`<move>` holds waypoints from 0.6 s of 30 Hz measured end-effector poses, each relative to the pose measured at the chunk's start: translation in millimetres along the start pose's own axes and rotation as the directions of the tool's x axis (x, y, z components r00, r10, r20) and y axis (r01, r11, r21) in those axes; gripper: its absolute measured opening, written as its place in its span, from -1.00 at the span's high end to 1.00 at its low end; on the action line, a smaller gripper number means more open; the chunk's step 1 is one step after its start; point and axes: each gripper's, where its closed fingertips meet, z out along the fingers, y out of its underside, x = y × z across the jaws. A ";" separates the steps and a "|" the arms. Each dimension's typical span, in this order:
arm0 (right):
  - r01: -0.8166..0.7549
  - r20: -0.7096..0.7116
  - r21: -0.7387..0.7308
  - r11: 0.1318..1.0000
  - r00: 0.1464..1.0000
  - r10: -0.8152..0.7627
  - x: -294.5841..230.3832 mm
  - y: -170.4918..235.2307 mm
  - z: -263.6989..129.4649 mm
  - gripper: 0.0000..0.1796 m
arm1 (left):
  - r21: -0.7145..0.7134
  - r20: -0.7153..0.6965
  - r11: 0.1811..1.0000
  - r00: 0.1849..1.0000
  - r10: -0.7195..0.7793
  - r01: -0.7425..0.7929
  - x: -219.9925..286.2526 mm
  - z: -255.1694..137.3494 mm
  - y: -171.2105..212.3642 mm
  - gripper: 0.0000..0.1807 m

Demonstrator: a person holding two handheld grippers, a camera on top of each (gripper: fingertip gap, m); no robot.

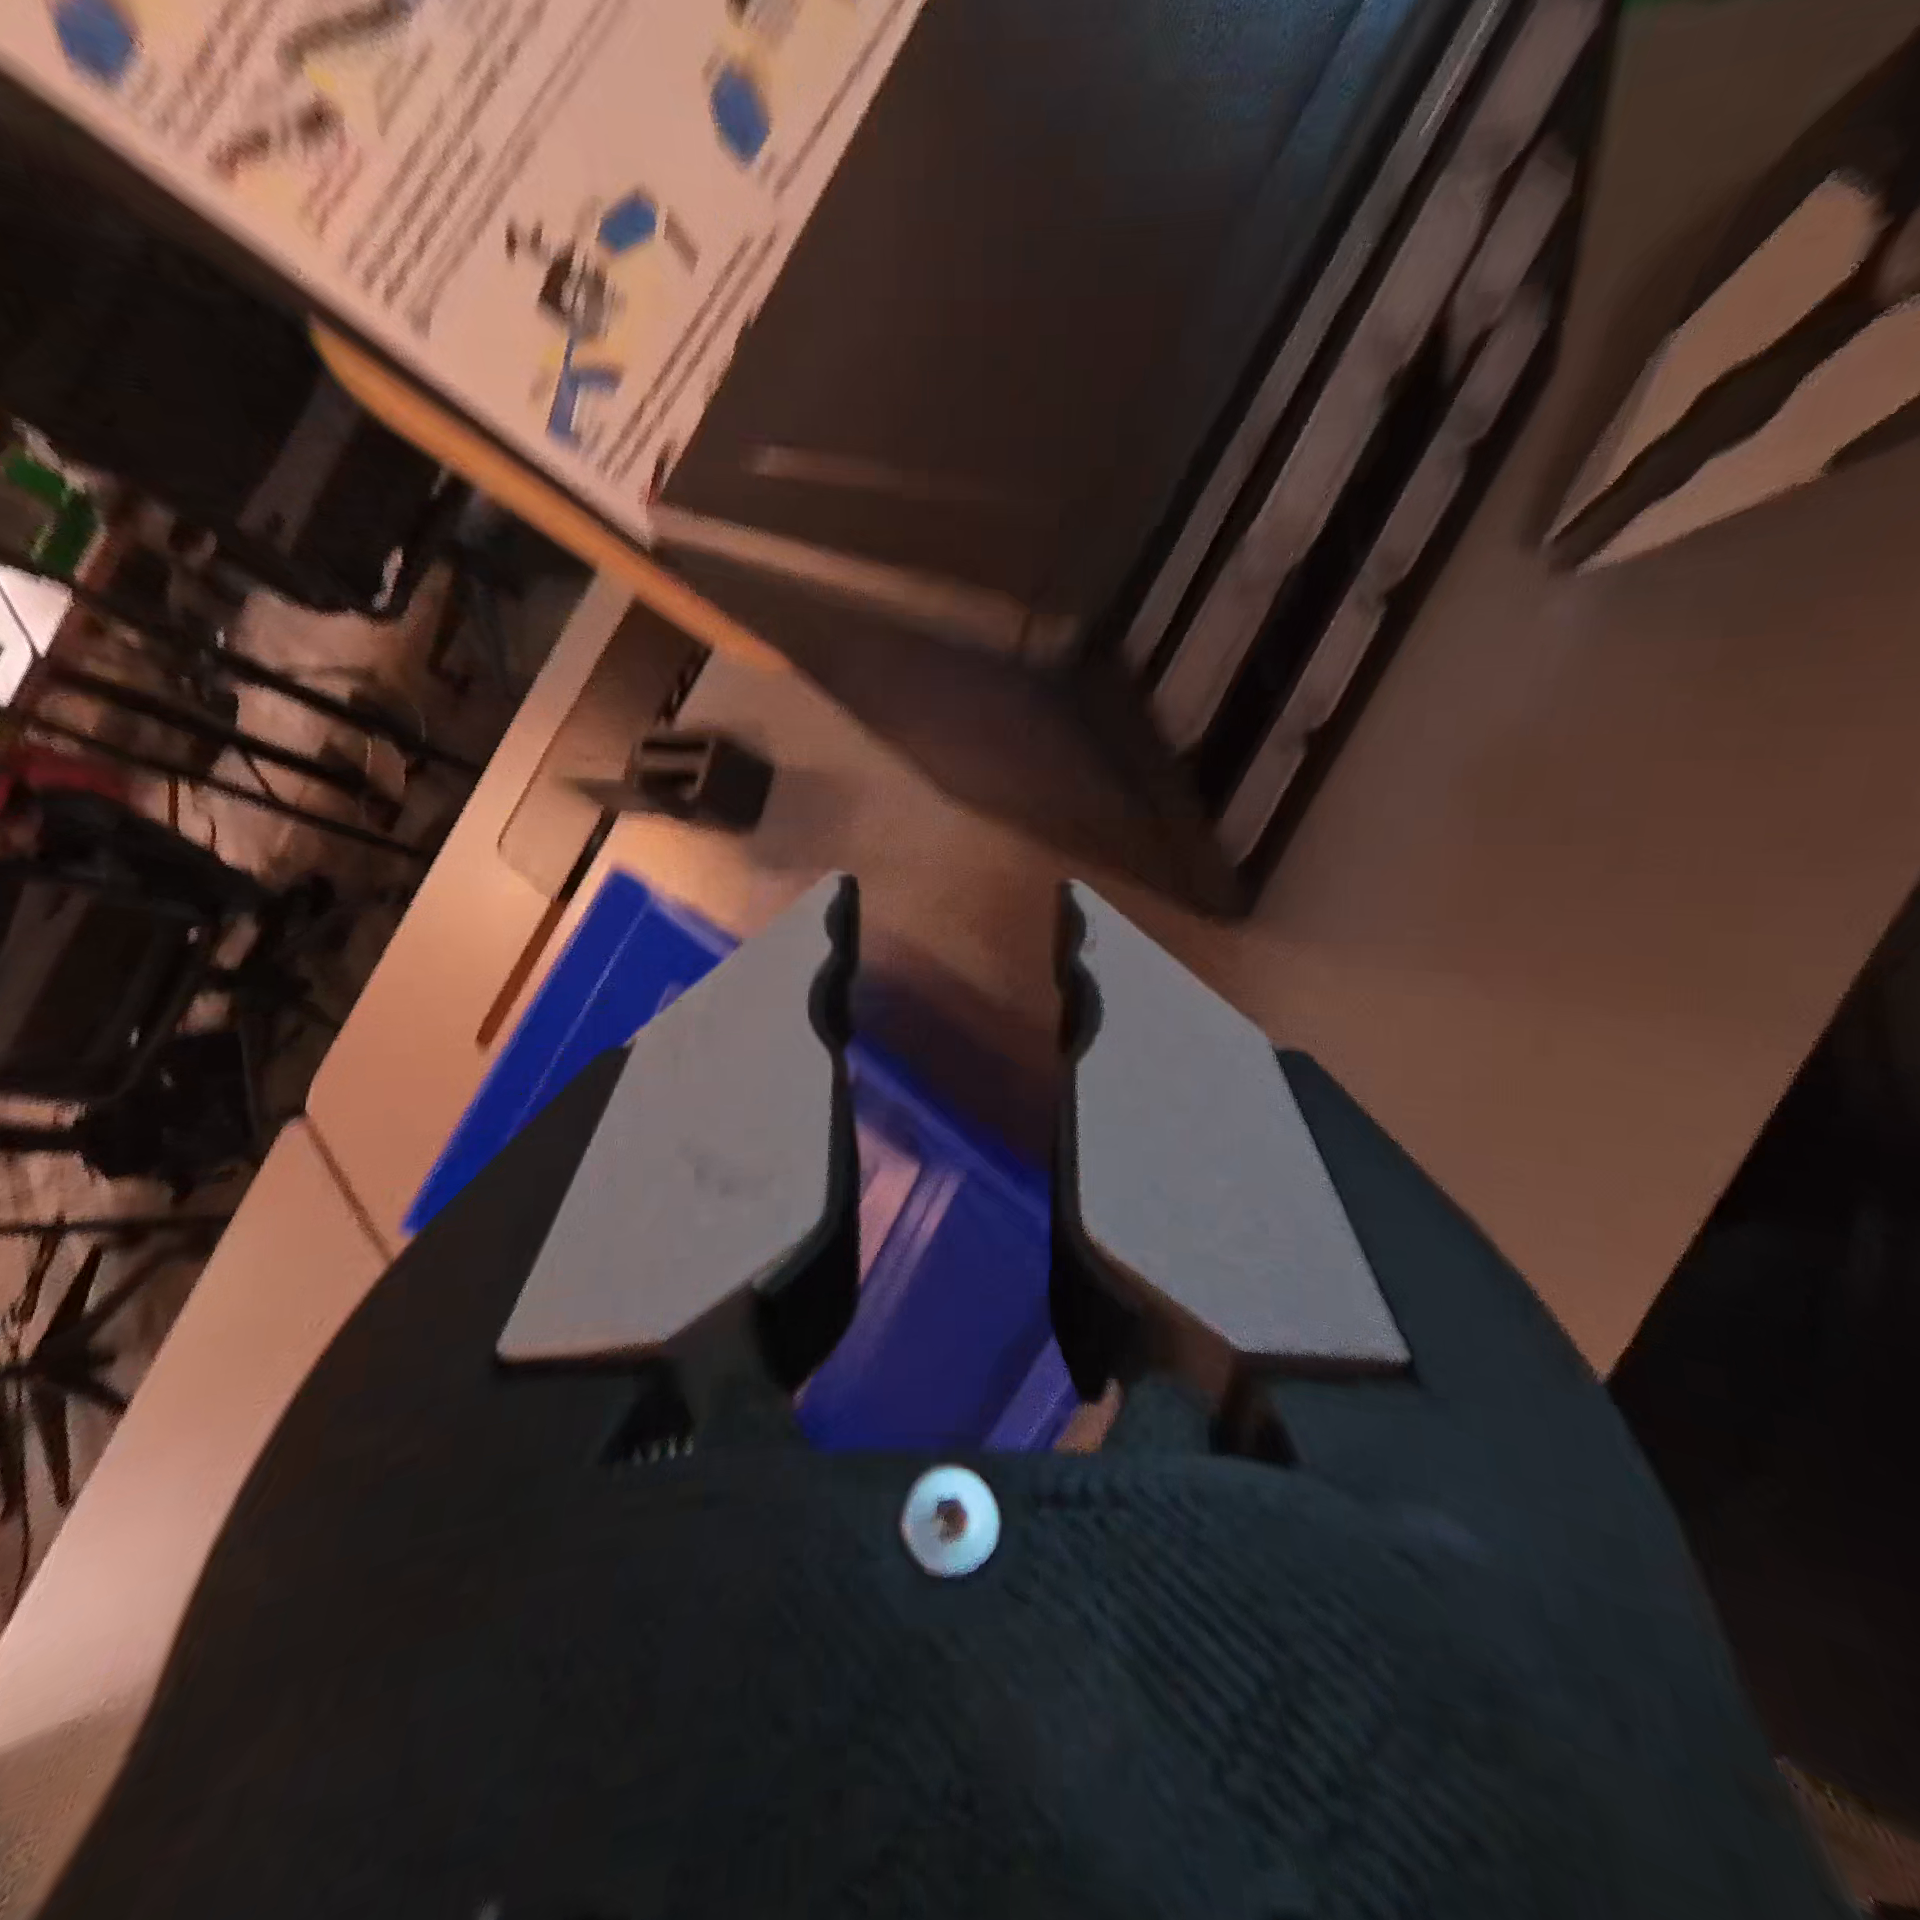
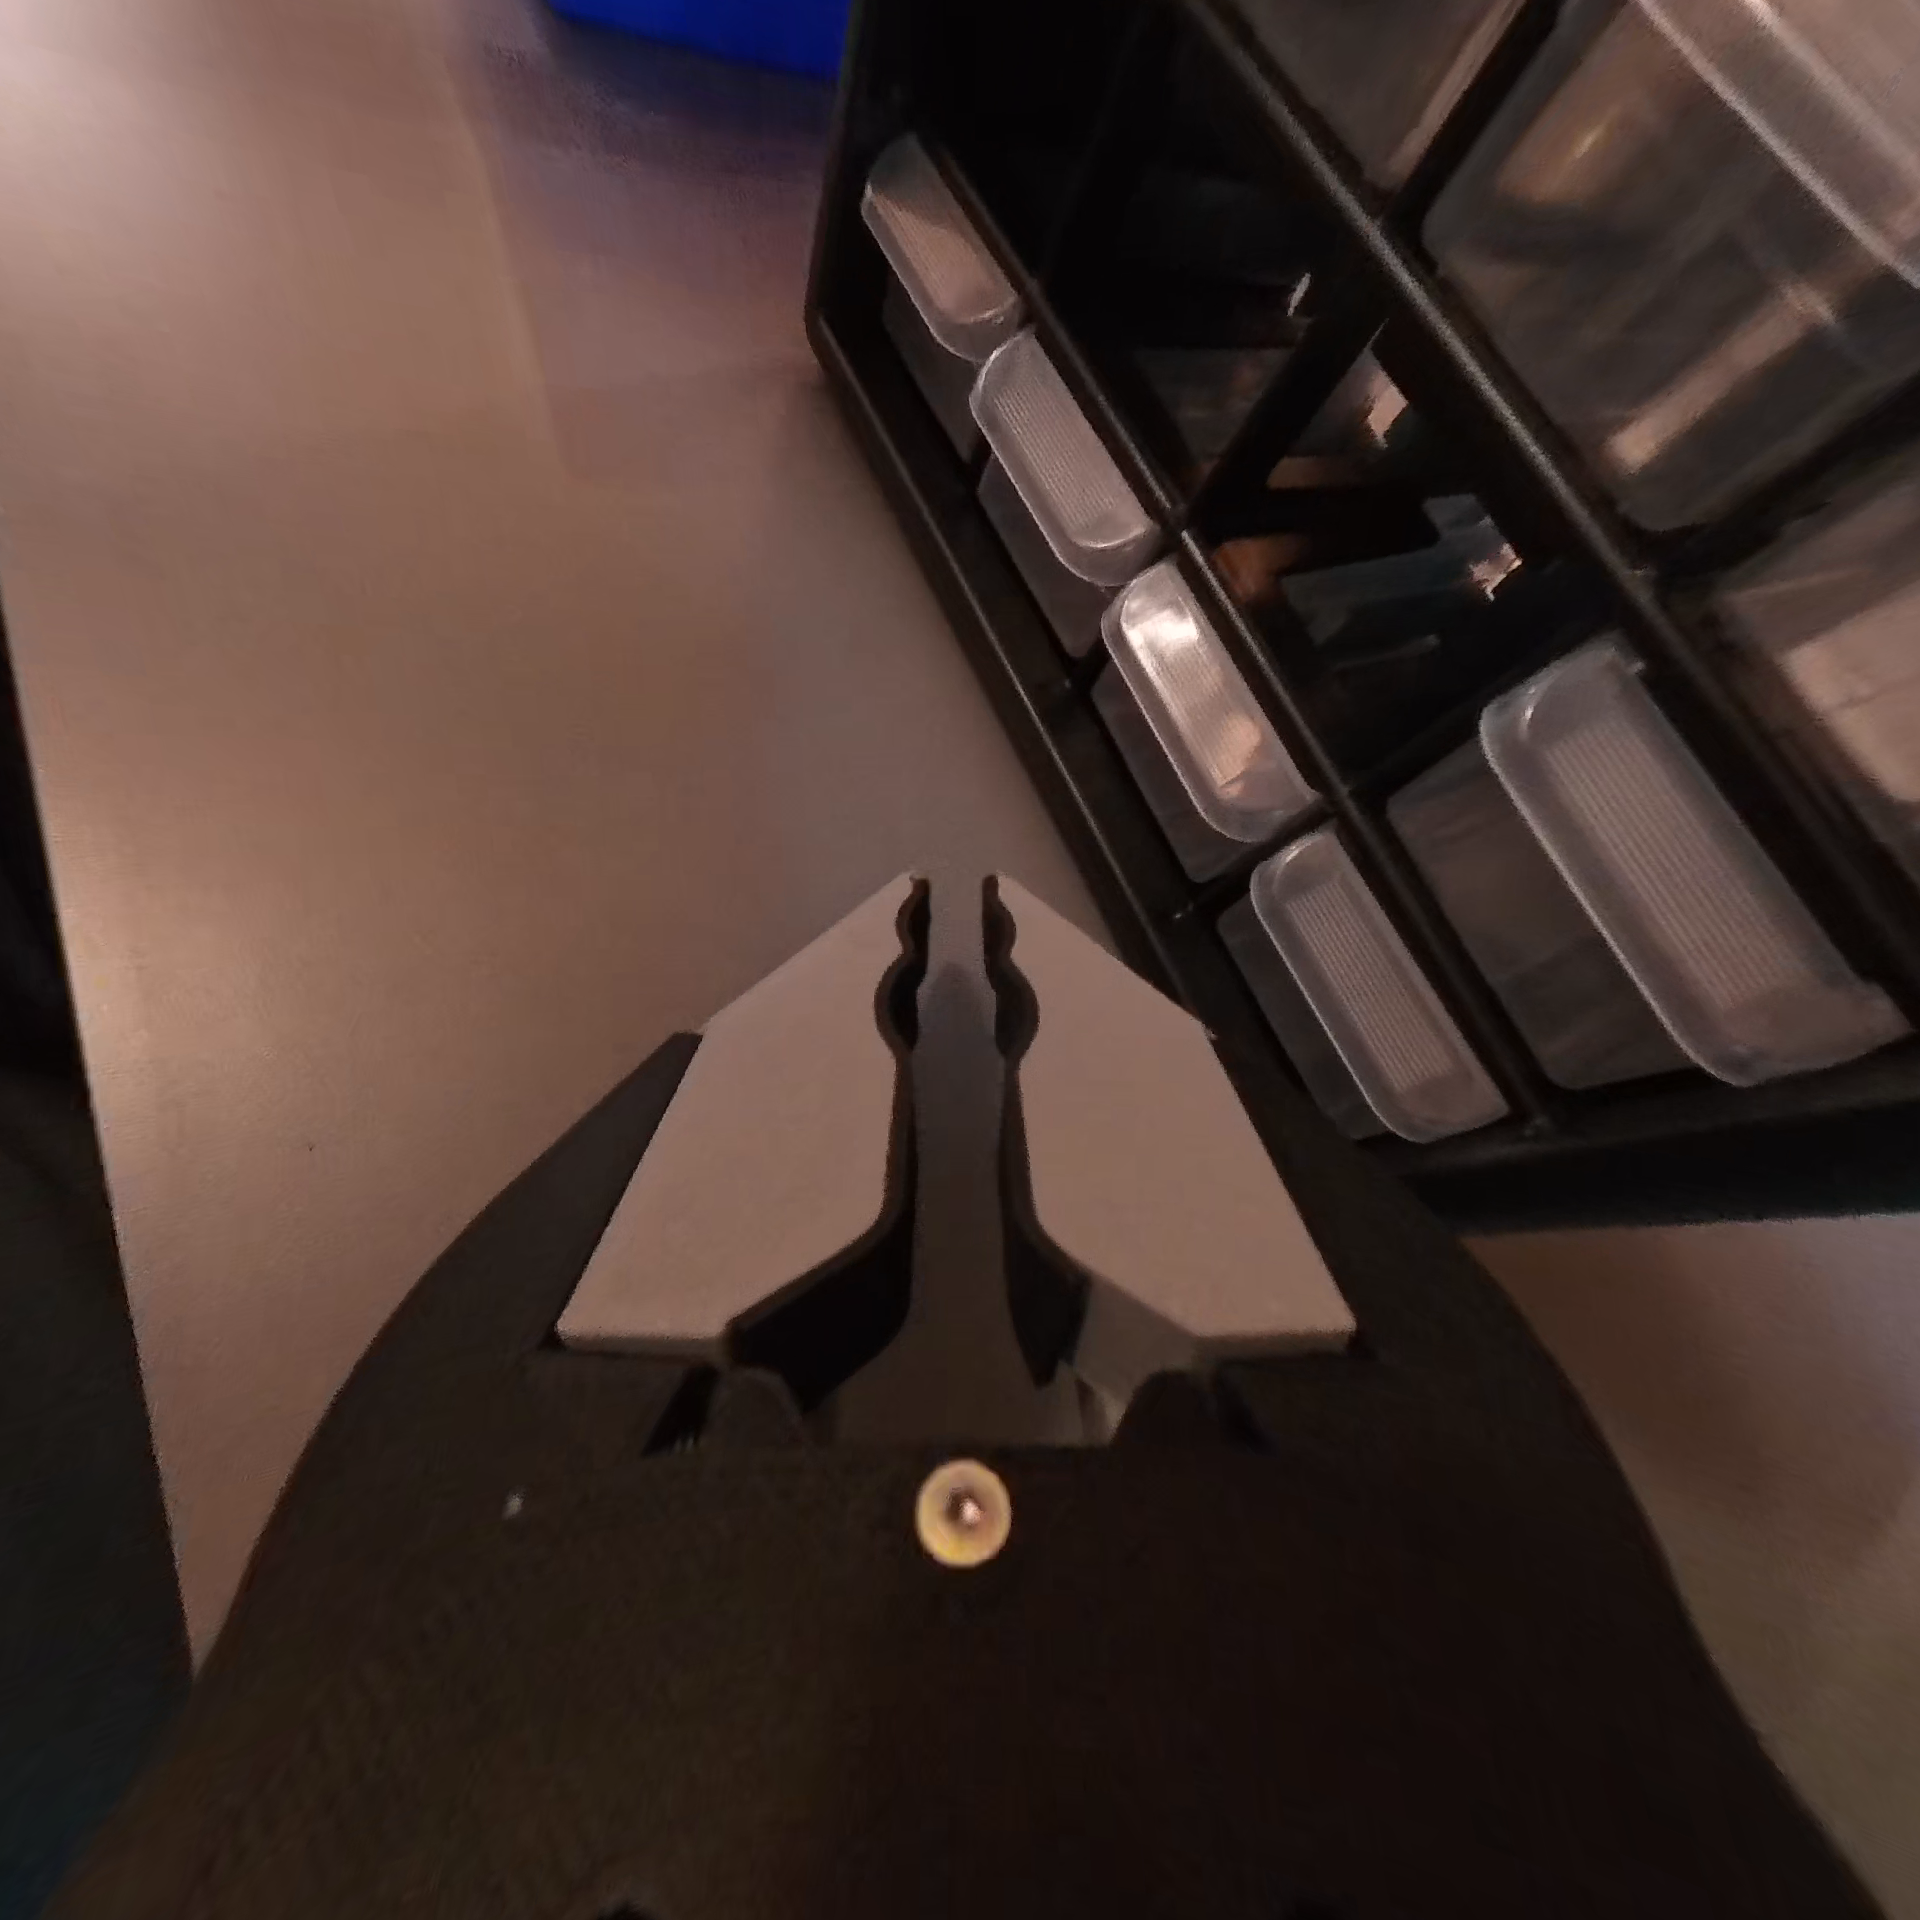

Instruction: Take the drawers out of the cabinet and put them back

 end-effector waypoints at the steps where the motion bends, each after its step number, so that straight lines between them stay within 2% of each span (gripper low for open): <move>1: 0.000 -0.002 -0.001 1.000 1.000 0.000 0.2 0.2 0.1 0.92 | -0.027 0.015 1.000 1.000 -0.013 0.013 -9.2 -2.6 16.6 0.56; 3: 0.002 -0.007 0.004 1.000 1.000 -0.002 0.7 -0.5 -0.3 0.93 | -0.071 0.056 0.995 0.997 -0.060 0.064 -29.5 -3.2 49.1 0.60; 6: 0.003 -0.014 0.008 1.000 1.000 -0.003 1.4 -1.0 -0.8 0.94 | -0.226 0.070 0.968 0.993 -0.098 0.111 -46.7 12.5 111.1 0.55; 10: -0.006 0.008 0.017 1.000 1.000 0.006 -2.0 -2.6 -1.5 0.94 | -0.467 0.101 0.877 0.992 -0.074 0.113 -63.5 37.2 189.0 0.53; 13: -0.018 0.014 0.032 0.999 1.000 0.018 -1.9 -4.4 -2.9 0.94 | -0.556 0.090 0.822 0.992 -0.089 0.124 -66.1 52.7 221.9 0.52; 18: -0.028 0.028 0.027 0.999 0.999 0.027 -2.4 -3.8 -2.4 0.92 | -0.642 0.068 0.762 0.996 -0.053 0.085 -67.4 70.5 251.8 0.53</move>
